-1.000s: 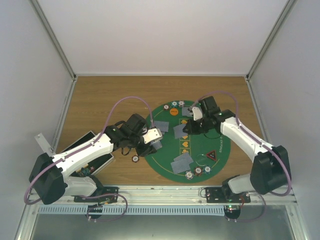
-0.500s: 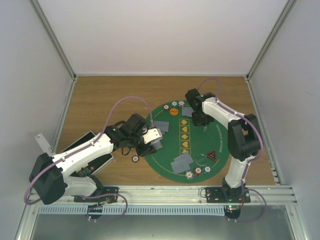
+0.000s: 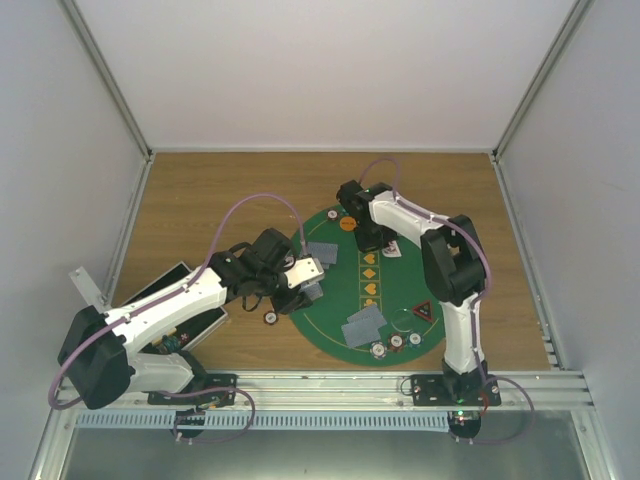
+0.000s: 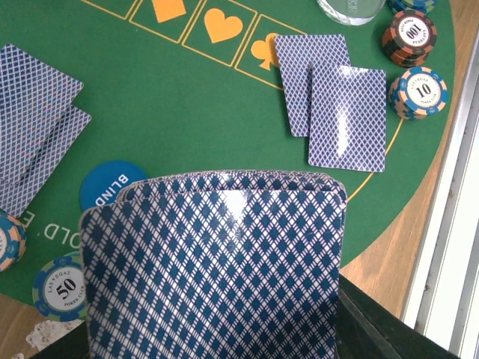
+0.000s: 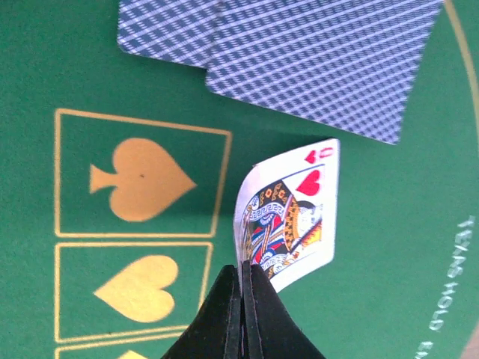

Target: Distribute texas hold em gaming equipment

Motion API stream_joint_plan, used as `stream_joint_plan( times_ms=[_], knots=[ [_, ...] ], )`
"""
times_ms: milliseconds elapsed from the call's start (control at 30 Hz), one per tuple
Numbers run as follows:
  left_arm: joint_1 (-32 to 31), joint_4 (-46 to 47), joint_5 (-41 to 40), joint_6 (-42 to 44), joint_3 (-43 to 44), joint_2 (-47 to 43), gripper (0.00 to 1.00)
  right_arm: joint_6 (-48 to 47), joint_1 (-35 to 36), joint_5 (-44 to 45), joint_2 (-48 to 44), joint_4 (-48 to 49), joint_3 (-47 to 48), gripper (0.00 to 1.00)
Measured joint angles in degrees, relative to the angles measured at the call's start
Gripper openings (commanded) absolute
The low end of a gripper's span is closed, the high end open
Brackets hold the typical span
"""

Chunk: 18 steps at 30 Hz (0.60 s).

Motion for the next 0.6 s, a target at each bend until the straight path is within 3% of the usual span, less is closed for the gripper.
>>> stream_joint_plan(
  times_ms=[333,600],
  knots=[
    [0.5,0.0,0.0,0.0,-0.4,0.0,0.53,0.2,0.0,-6.9,4.3,1.3,2.7,0.01],
    [0.6,0.0,0.0,0.0,-0.5,0.0,0.53,2.2,0.0,-10.9,6.5,1.8,7.5,0.15]
  ],
)
